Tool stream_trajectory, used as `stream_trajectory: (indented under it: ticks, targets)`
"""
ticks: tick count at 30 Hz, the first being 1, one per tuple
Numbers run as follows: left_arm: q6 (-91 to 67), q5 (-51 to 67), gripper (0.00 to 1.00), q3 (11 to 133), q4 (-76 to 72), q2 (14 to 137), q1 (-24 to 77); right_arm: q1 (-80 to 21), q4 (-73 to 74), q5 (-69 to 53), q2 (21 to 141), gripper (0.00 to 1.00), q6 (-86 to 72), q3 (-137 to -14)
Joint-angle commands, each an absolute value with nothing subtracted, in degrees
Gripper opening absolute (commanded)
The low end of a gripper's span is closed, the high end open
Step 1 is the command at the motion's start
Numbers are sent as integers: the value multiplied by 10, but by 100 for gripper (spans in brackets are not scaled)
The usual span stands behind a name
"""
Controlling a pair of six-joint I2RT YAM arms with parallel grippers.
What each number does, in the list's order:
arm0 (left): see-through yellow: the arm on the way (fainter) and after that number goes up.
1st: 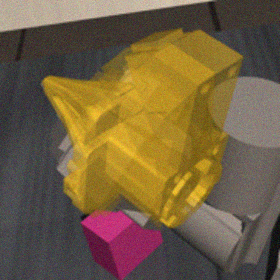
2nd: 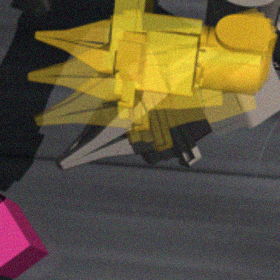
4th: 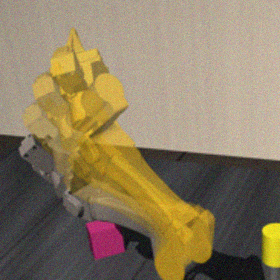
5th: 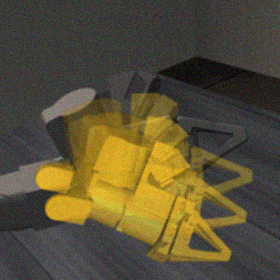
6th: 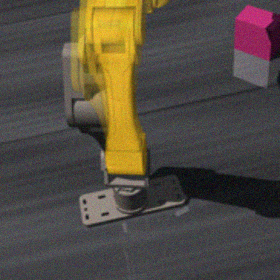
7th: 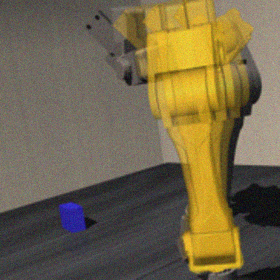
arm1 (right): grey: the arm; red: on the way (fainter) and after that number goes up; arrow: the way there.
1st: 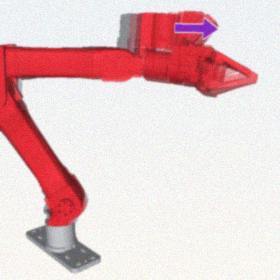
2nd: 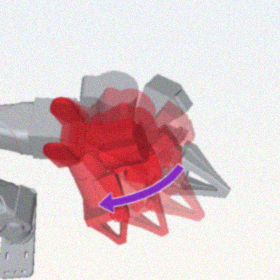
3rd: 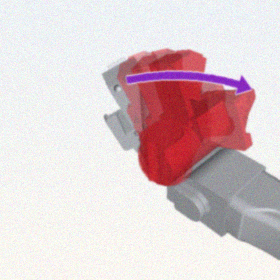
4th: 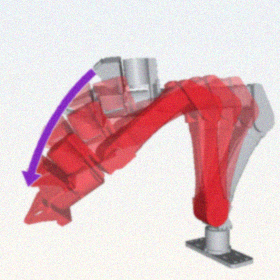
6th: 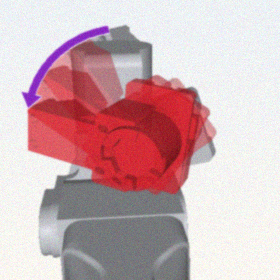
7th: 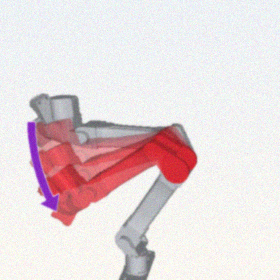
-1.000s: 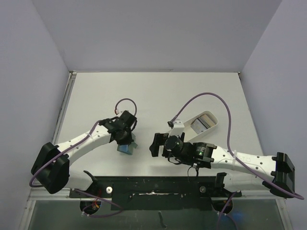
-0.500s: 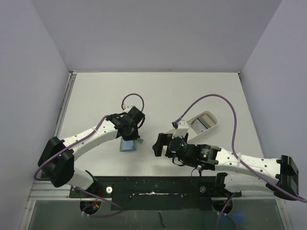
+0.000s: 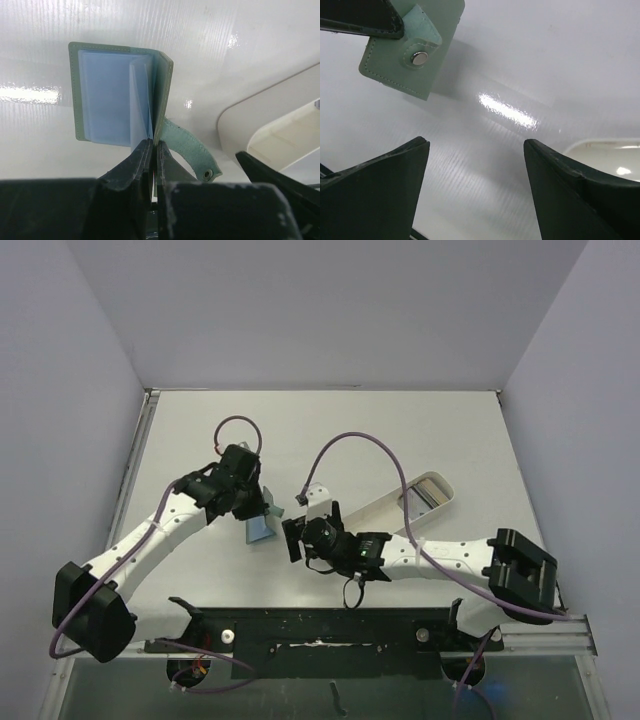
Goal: Put the credit cards into the card holder
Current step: Open the card holder at the center of the board.
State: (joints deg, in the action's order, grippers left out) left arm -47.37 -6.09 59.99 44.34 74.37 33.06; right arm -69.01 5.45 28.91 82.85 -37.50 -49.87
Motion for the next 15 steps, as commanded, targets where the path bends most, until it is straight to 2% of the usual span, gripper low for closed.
stream_trajectory:
  ticks: [1,5,10,15]
  targets:
    - [-463,-7,0,588,426,694,305,-693,-49,315,870,85,-295,-550]
    - [-457,-7,0,583,439,678,287,-695,-82,322,907,96,-270,-576]
    - [-451,16,0,584,429,684,272,-708,-194,306,939,97,-208,-557]
    - [-454,36,0,568,419,681,260,-721,-225,320,980,97,-177,-580]
